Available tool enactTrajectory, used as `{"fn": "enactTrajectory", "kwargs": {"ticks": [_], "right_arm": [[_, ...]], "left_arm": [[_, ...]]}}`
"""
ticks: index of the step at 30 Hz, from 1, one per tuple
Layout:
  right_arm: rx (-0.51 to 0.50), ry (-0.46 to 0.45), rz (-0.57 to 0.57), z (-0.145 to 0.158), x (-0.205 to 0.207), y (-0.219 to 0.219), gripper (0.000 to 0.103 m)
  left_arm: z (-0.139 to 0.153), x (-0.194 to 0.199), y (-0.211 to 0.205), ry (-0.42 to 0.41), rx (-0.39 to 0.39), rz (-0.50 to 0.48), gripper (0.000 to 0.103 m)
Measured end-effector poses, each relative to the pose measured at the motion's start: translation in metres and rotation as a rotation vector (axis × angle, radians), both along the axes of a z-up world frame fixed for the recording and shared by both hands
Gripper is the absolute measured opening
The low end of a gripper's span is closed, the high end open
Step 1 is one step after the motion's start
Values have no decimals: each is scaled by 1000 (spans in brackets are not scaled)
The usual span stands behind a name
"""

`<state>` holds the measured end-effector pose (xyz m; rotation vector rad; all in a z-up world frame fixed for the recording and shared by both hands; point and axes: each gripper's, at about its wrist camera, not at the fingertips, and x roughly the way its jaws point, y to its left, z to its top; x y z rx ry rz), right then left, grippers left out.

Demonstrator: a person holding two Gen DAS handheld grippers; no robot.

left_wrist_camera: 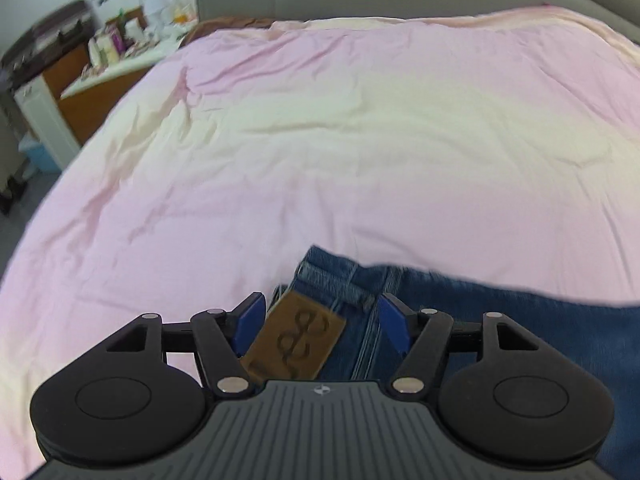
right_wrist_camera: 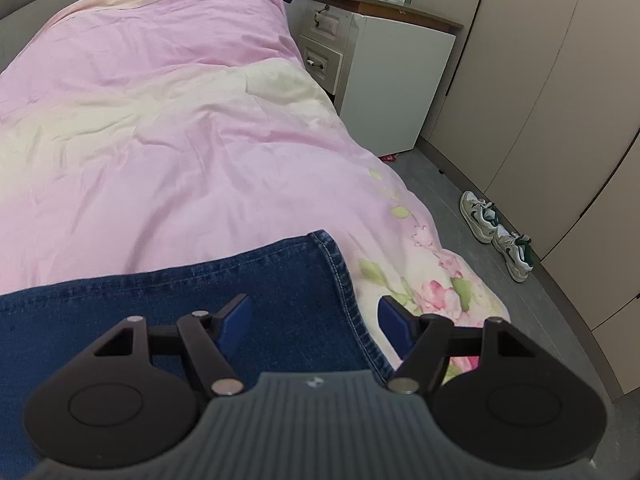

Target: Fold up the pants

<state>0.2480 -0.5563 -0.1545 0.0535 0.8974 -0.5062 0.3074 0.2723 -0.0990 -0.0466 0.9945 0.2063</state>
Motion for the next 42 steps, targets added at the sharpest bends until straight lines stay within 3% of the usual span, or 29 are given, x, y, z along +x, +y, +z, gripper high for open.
{"fn": "enactTrajectory", "kwargs": {"ticks": [4,7,8,10,11,12,13,15,18,24,27,34,36,37,39,40,42], "right_arm": [[34,-15,-23,-11,19,-9,70],[49,-25,-56,-16,33,-19,71],[60,-34,-73,-18,36,-23,71],[81,-59,-102,-21,41,-31,71],[93,-69,-109,-22,43,-34,68],[106,-71,-113,-25,45,-37,54],[133,-66,-115,-28,46,-40,43],[157,-46,-120,-33,48,-42,11],[128,-84,-89,-27,43,-33,7],[48,-157,-73,-1,30,-25,4],[41,-128,-101,-3,39,-29,3],[1,-105,-149,-29,65,-22,3],[14,-73,-160,-37,70,-23,4],[28,-53,-166,-39,71,-25,6],[13,-54,-163,-33,68,-22,30],[5,-57,-144,-29,66,-19,37],[0,-70,-97,-18,59,-9,39]], "left_arm": [[-30,30,14,15,-19,101,76],[-47,36,29,14,-128,178,75],[-51,36,31,4,-168,184,61],[-52,34,26,-22,-173,181,49],[-52,32,21,-27,-170,153,35],[-51,32,15,-30,-153,132,28],[-49,31,9,-35,-121,125,27],[-44,28,-2,-46,-68,115,21],[-31,24,-13,-85,-25,135,19],[-8,7,-14,-162,17,175,18],[-8,10,-14,-181,70,212,17],[-28,39,-21,-121,153,235,13],[-33,43,-23,-78,165,205,20],[-31,42,-25,-71,192,191,26],[-20,33,-33,-94,241,155,35],[-14,28,-36,-105,255,131,39],[2,14,-45,-128,270,81,45]]}}
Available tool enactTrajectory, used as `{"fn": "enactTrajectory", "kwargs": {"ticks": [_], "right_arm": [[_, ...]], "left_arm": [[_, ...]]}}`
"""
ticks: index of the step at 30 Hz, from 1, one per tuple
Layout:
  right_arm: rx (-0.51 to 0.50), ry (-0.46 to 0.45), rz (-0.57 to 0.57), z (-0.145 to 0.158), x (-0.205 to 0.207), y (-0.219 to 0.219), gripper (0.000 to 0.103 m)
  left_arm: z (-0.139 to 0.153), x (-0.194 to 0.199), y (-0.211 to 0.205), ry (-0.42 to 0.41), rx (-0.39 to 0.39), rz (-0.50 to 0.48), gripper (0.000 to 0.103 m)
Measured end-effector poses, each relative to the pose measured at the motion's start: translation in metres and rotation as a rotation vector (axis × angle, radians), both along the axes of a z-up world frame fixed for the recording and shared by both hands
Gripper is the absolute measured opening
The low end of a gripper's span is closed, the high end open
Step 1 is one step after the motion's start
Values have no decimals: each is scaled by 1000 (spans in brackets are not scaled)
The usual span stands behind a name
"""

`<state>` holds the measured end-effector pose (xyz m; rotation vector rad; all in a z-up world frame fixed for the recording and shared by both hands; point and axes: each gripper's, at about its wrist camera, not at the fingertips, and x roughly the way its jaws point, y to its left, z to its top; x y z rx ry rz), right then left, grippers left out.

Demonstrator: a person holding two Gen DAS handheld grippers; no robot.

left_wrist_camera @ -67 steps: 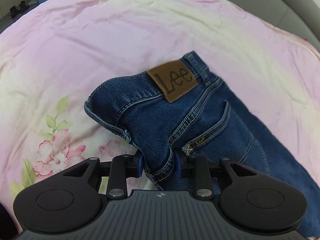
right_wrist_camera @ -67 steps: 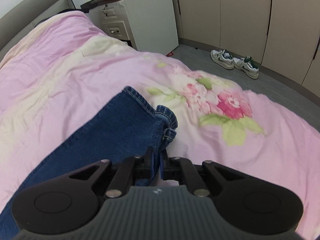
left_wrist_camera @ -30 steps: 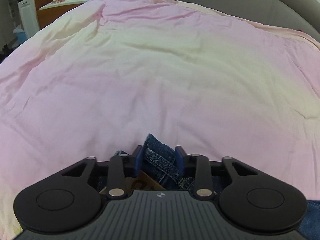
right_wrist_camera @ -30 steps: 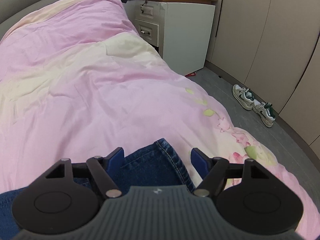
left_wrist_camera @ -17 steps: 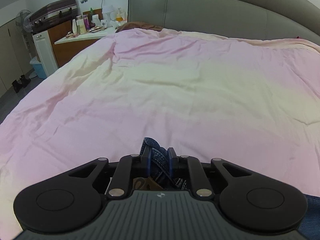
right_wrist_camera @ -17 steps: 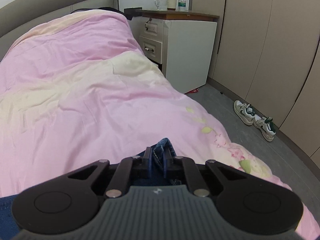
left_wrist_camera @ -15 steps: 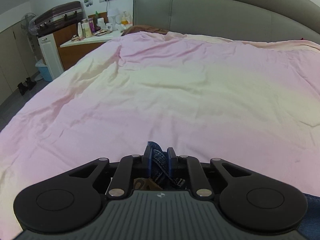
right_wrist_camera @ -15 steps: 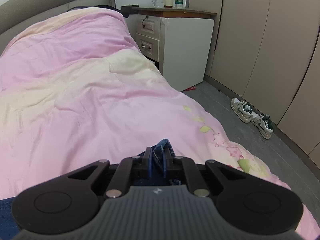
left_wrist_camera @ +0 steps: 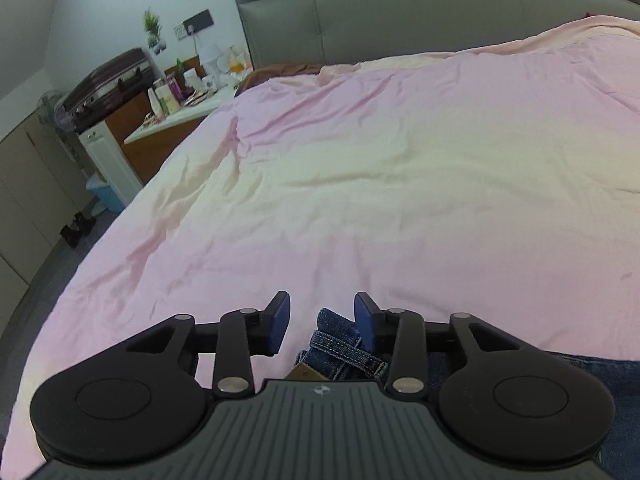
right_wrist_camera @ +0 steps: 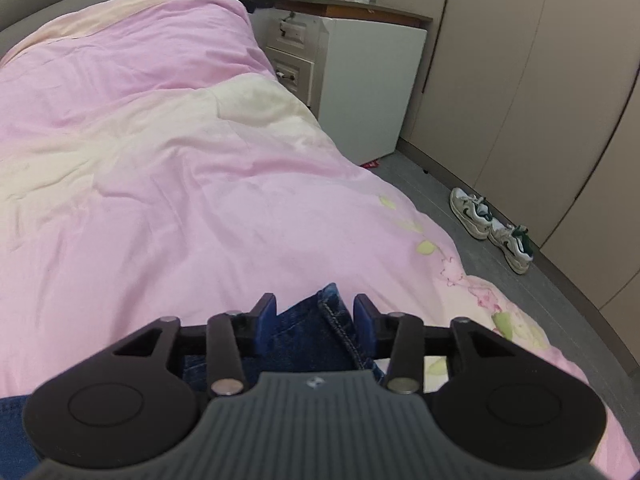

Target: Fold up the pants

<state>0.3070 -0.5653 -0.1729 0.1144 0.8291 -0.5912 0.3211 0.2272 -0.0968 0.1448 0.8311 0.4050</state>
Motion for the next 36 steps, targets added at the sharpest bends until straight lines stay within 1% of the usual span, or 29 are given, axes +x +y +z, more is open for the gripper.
{"fn": "enactTrajectory", "kwargs": {"ticks": [3,6,9,11,13,15,17,18,20,21,23,24,28,29,31,32,33,34,35,36], "right_arm": [[26,-34,64,17,-14,22,39],[67,-58,139,31,-31,55,39],[98,-46,266,44,-50,105,39],[120,-45,356,52,-63,140,39],[154,-37,453,58,-79,179,39],[196,-23,554,61,-94,216,39],[215,-6,647,60,-109,252,38],[219,5,698,57,-117,274,38],[243,17,781,51,-134,310,37],[258,24,814,47,-143,327,32],[292,41,871,35,-158,356,27],[303,49,896,29,-165,369,27],[359,91,950,-1,-184,421,27],[362,98,963,-6,-186,431,27],[348,115,1002,-16,-189,453,27],[334,124,1035,-22,-188,463,27],[316,132,1074,-26,-187,474,27],[295,135,1118,-29,-188,484,27],[271,132,1171,-31,-189,492,27],[249,127,1216,-33,-190,500,27]], "left_arm": [[24,-29,-18,-7,-26,-113,45],[44,-67,-45,13,-49,-241,45],[54,-107,-71,59,-86,-368,45],[54,-133,-89,95,-106,-460,45],[49,-158,-111,148,-112,-548,45],[39,-181,-131,173,-107,-616,45],[27,-196,-146,198,-104,-662,46],[19,-202,-153,209,-103,-679,49],[5,-212,-163,220,-84,-706,51],[-4,-219,-170,224,-64,-723,52],[-20,-223,-179,242,-3,-755,53],[-28,-227,-186,257,26,-764,53],[-49,-213,-194,340,93,-737,52],[-52,-209,-193,353,103,-730,50],[-53,-203,-188,354,103,-725,38],[-53,-199,-184,356,100,-720,20],[-52,-196,-179,352,84,-719,9],[-49,-194,-174,341,57,-730,4],[-45,-193,-170,321,44,-743,2],[-41,-191,-166,301,48,-747,1]]}}
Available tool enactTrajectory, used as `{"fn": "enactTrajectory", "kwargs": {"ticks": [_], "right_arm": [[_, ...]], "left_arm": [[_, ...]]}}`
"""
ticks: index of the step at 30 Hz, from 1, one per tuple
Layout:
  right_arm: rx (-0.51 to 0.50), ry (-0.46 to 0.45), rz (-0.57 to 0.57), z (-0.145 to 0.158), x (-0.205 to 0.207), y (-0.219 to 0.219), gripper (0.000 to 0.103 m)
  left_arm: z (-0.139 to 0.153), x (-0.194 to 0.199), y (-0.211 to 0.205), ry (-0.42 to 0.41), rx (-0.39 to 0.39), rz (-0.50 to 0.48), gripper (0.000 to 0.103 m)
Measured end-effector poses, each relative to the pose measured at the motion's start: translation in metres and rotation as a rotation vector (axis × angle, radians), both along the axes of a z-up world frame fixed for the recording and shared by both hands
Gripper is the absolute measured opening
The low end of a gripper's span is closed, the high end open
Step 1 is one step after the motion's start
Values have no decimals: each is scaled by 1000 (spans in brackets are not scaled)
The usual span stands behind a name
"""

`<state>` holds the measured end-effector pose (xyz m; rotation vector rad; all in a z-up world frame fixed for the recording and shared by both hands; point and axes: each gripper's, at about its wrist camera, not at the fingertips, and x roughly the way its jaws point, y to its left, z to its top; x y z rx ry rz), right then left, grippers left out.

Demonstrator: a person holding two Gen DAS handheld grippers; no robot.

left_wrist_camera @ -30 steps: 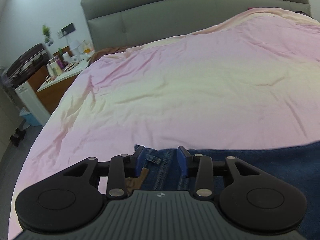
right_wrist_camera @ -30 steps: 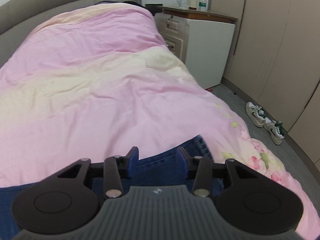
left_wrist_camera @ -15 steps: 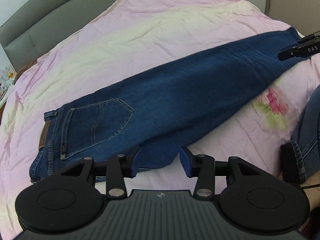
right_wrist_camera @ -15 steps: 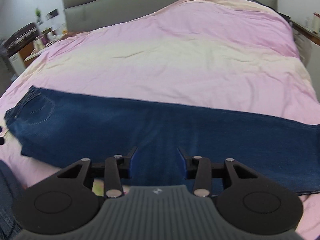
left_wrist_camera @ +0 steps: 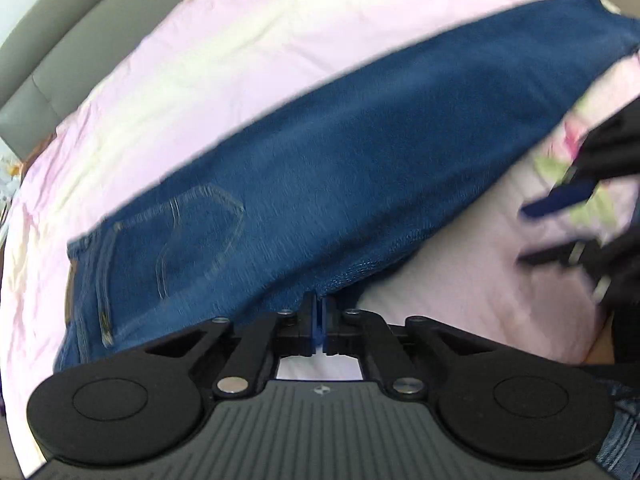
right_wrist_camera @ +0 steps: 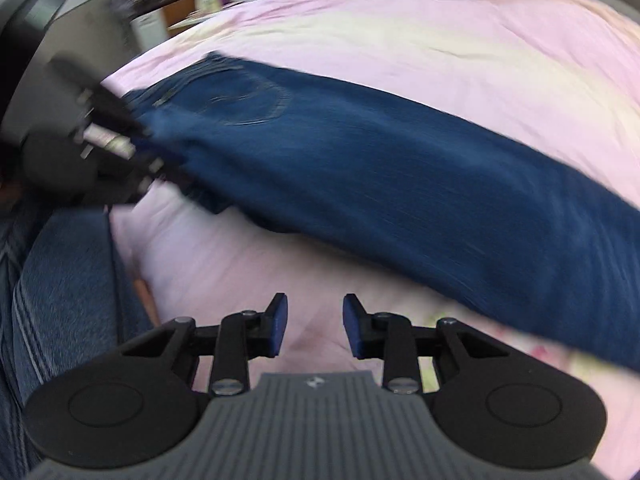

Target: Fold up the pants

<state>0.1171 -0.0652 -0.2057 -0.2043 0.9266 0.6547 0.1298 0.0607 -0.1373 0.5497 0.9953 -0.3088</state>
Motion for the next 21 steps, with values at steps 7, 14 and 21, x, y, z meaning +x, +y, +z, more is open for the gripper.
{"fn": "enactTrajectory", "kwargs": {"ticks": [7,14,21], "right_arm": [[-38,-116,195,-5,23,43,30],[-39,-259,412,-1,35,87,40],[-11,-160,497,-7,32,114,0]], "left_arm": [[35,10,8,-18,-51,-41,0],[41,16,19,38,-123,-67,0],[31,18,19,90,-117,-100,0]]}}
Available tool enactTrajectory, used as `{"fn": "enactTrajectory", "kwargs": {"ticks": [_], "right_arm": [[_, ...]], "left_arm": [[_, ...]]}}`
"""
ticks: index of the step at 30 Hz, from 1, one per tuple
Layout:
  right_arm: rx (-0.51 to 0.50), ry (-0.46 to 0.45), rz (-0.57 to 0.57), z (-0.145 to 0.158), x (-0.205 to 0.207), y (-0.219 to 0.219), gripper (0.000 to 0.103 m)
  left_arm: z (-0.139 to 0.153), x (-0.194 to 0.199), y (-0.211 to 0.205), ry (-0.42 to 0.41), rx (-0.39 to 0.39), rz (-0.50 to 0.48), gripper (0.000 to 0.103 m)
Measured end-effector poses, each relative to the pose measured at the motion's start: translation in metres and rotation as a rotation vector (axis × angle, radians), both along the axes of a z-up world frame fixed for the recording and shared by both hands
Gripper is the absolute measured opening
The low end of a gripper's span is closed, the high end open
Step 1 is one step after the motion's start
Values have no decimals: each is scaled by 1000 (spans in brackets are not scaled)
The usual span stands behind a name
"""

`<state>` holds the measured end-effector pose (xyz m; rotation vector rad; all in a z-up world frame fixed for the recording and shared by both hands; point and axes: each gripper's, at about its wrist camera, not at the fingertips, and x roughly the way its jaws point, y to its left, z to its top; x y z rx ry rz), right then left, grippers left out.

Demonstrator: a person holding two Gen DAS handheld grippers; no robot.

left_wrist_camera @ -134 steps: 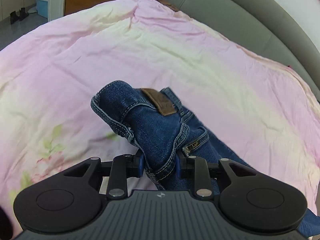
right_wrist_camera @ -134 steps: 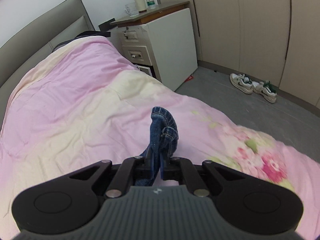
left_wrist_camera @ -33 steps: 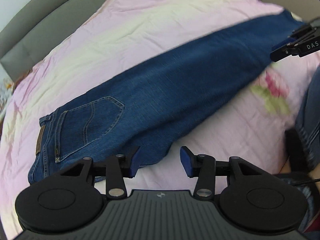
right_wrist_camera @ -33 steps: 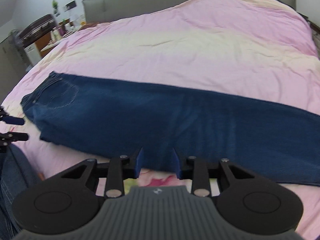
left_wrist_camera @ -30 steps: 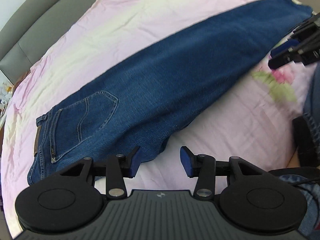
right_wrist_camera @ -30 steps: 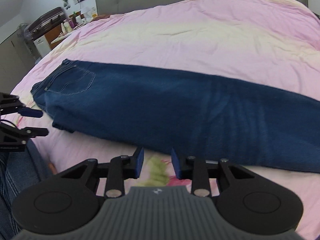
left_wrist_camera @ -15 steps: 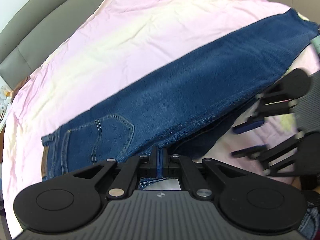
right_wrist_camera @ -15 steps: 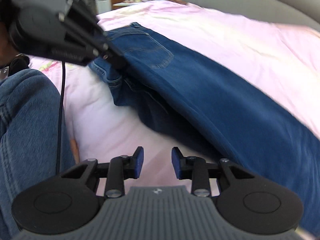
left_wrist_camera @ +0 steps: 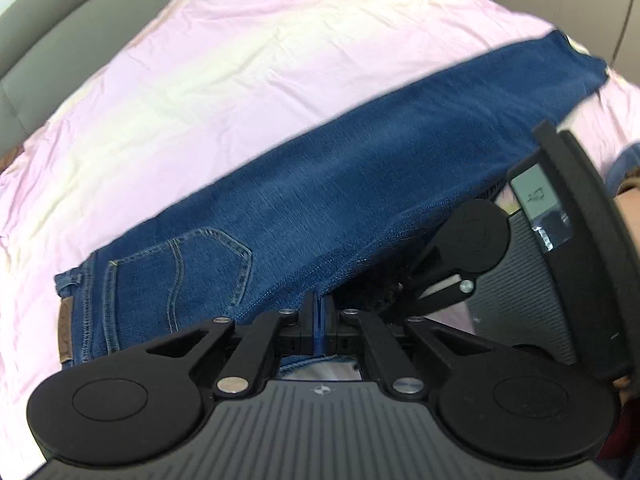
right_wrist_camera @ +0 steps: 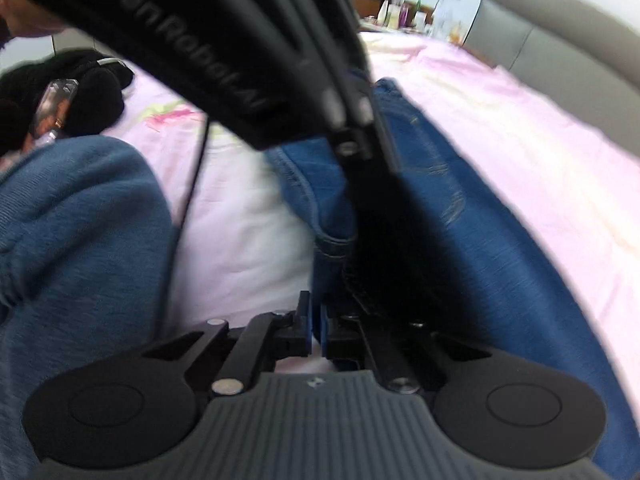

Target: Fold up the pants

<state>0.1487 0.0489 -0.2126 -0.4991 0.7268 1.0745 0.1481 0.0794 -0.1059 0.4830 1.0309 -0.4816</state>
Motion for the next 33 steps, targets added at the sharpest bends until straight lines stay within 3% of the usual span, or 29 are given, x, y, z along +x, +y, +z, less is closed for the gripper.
{"fn": "enactTrajectory", "kwargs": {"ticks": [6,10,13,16,18,22,26,33], "right_arm": [[-7,115,-60,-24,-10,-2,0],[19,178,-112,-29,-7,-4,0],[14,183,-137,-28,-9,-10,0],[27,208,-169,-17,-11,-27,2],[38,209,-210,-6,-10,-41,12],[52,216,-311,14,-12,-94,18],[21,197,-438,30,-8,-145,22],[-74,170,-709,54,4,-242,23]], "left_arm": [[-45,2,-7,130,88,-58,0],[-66,4,-2,240,60,-51,0],[-83,14,7,354,16,17,0],[-88,16,13,387,-3,43,2],[-82,13,18,416,-28,30,13],[-54,-3,31,325,-56,22,17],[-27,0,42,206,-166,137,18],[-31,26,17,157,-187,205,18]]}}
